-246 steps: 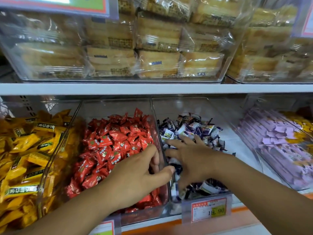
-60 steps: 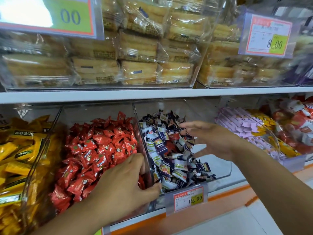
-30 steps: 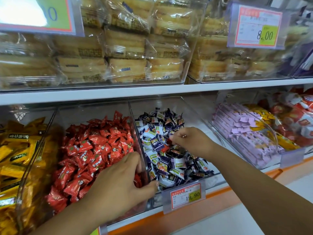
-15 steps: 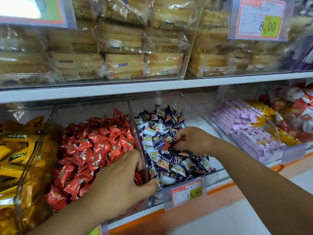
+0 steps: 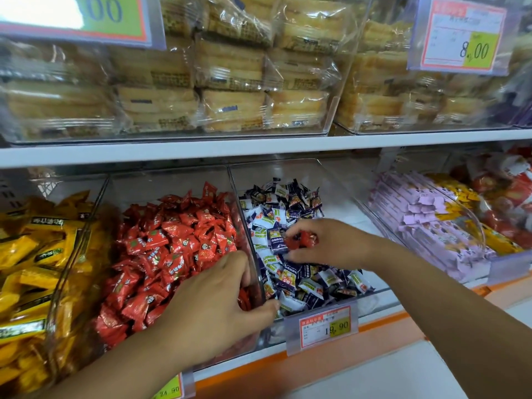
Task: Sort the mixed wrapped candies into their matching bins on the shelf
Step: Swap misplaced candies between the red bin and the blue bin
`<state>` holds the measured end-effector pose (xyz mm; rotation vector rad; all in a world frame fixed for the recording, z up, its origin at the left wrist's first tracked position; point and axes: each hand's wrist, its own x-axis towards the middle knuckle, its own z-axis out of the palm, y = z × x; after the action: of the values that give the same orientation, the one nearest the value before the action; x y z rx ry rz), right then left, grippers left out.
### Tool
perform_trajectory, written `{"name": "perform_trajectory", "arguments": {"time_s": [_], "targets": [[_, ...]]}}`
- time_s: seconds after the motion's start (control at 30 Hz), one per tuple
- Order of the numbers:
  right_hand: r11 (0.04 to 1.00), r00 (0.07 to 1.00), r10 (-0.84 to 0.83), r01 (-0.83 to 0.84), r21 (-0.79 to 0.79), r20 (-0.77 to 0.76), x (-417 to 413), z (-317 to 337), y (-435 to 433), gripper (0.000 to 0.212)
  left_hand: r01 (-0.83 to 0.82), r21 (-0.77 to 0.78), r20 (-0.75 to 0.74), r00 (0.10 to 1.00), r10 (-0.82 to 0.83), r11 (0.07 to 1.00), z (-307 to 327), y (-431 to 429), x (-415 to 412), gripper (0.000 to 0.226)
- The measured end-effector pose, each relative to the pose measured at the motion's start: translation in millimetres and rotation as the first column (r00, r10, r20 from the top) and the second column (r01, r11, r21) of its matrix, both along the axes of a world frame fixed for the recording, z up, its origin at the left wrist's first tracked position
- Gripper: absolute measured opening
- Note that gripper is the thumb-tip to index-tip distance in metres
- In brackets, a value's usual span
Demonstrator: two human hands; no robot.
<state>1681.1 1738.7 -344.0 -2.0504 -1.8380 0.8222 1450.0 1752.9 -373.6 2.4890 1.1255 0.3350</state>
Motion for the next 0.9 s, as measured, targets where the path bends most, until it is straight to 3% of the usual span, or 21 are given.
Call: {"name": "perform_trajectory", "arguments": {"time_s": [0.13, 0.23, 0.33, 0.43, 0.5, 0.57, 0.7, 0.9], "targets": [[0.997, 0.998, -0.053, 0.050, 0.067, 0.044, 5.9, 5.1, 3.1, 0.023, 0.009, 0.002, -0.003, 1.000, -0.009, 1.000, -0.7, 0.2, -0.9, 0.049], [0.981, 0.992, -0.119, 0.125, 0.152, -0.044, 18.9, 21.1, 2.6, 0.016, 0.010, -0.002, -0.005, 1.000, -0.010, 1.000, -0.9, 0.4, -0.4, 0.049], [0.988, 0.991, -0.118, 0.124, 0.091, -0.064, 21.2, 24.3, 2.4, 0.011, 0.009, 0.002, -0.007, 1.000, -0.009, 1.000, -1.0, 0.5, -0.1, 0.049], [0.995, 0.998, -0.059, 0.059, -0.078, 0.002, 13.6, 17.2, 3.6, 0.044, 0.016, 0.002, -0.008, 1.000, -0.016, 1.000, -1.0, 0.2, -1.3, 0.049], [0.994, 0.998, -0.036, 0.040, -0.099, 0.043, 6.9, 9.2, 5.6, 0.052, 0.020, 0.006, -0.007, 1.000, -0.020, 1.000, -1.4, 0.5, -1.6, 0.049], [0.998, 0.995, -0.041, 0.044, -0.041, 0.087, 4.1, 1.2, 8.2, 0.040, 0.019, 0.015, -0.014, 1.000, -0.018, 1.000, -1.6, 1.0, -1.2, 0.049], [0.990, 0.994, -0.111, 0.109, 0.088, 0.022, 10.7, -0.9, 10.3, 0.004, 0.014, 0.008, -0.023, 1.000, -0.014, 1.000, -1.3, 0.9, -1.0, 0.049], [0.969, 0.981, -0.150, 0.171, 0.176, -0.123, 7.2, 18.0, 5.4, 0.009, 0.010, -0.004, -0.020, 1.000, -0.010, 1.000, -1.6, 0.8, -2.0, 0.050]]}}
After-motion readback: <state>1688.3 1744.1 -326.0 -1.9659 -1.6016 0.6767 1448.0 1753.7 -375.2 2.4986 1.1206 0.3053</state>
